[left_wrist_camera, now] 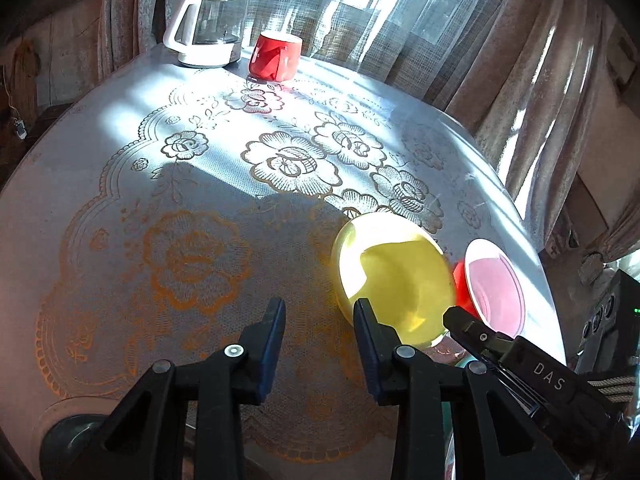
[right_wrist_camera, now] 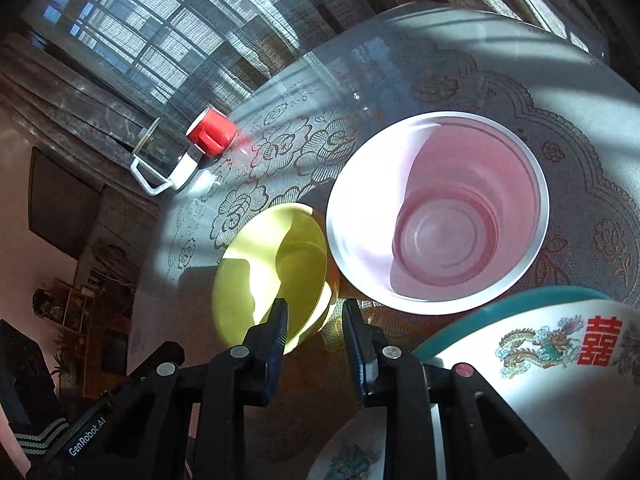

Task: Organize plates and bowls
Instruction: 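Move both grippers to the yellow bowl and grip its rim, then lift the yellow bowl and carry it over the steel basin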

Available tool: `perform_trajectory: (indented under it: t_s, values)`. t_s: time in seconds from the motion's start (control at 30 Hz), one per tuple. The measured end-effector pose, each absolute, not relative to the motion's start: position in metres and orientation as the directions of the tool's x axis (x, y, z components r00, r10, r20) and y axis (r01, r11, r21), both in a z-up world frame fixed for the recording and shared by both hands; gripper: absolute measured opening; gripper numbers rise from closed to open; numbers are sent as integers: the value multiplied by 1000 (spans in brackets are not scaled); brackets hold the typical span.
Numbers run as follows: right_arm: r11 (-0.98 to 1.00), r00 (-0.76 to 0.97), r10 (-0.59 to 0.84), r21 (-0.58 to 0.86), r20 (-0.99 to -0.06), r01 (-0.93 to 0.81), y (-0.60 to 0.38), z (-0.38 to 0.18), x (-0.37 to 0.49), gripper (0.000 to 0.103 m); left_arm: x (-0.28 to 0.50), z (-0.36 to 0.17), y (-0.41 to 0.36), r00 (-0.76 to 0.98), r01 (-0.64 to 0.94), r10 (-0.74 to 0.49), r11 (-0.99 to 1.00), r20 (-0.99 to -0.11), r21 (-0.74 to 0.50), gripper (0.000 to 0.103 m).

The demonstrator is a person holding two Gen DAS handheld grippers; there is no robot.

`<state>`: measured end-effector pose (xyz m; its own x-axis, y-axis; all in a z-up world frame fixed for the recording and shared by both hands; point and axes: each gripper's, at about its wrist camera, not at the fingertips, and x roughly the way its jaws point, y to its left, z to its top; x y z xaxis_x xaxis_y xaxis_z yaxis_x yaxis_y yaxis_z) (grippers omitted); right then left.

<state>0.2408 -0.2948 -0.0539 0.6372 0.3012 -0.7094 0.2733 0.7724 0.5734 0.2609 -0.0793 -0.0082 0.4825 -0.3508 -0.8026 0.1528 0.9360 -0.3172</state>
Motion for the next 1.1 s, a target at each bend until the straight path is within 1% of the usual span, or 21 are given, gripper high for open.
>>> perform_trajectory:
  t_s: [0.1, 0.17, 0.2, 0.27, 0.33, 0.4, 0.5, 0.63, 0.87, 1.0, 1.1]
  values:
    - [780, 639, 289, 562, -713, 275, -294, -53, 243, 25, 275, -20, -84, 458, 124, -346, 937, -819, -327, 36]
    - [800, 633, 272, 536, -725, 270, -291, -52, 245, 24, 281, -27, -89, 437, 134, -365, 930, -822, -342, 34]
    - [811, 630, 266, 523, -730, 263, -289, -52, 246, 23, 282, -29, -92, 424, 151, -380, 925, -822, -349, 27]
    - [833, 618, 262, 497, -741, 243, -283, -52, 250, 22, 281, -32, -96, 406, 160, -397, 918, -823, -363, 19]
    - [841, 612, 272, 492, -743, 224, -280, -51, 251, 19, 278, -32, -97, 403, 171, -408, 913, -819, -370, 15]
    - [848, 606, 278, 487, -745, 209, -278, -52, 250, 14, 272, -29, -99, 413, 184, -386, 922, -825, -340, 15]
    - [850, 599, 292, 489, -746, 195, -275, -53, 248, 14, 263, -24, -95, 429, 190, -365, 931, -826, -313, 15]
    - [839, 582, 330, 514, -743, 180, -271, -54, 243, 14, 252, -23, -85, 421, 179, -356, 934, -834, -308, 16]
    - [850, 546, 368, 511, -752, 131, -256, -53, 235, 14, 231, -19, -66, 420, 162, -338, 941, -842, -297, 18]
    - [851, 529, 382, 512, -758, 119, -250, -53, 233, 17, 224, -17, -59, 432, 164, -330, 944, -839, -286, 20]
    - [850, 527, 382, 513, -759, 122, -247, -53, 234, 18, 228, -19, -53, 435, 152, -339, 941, -834, -304, 23]
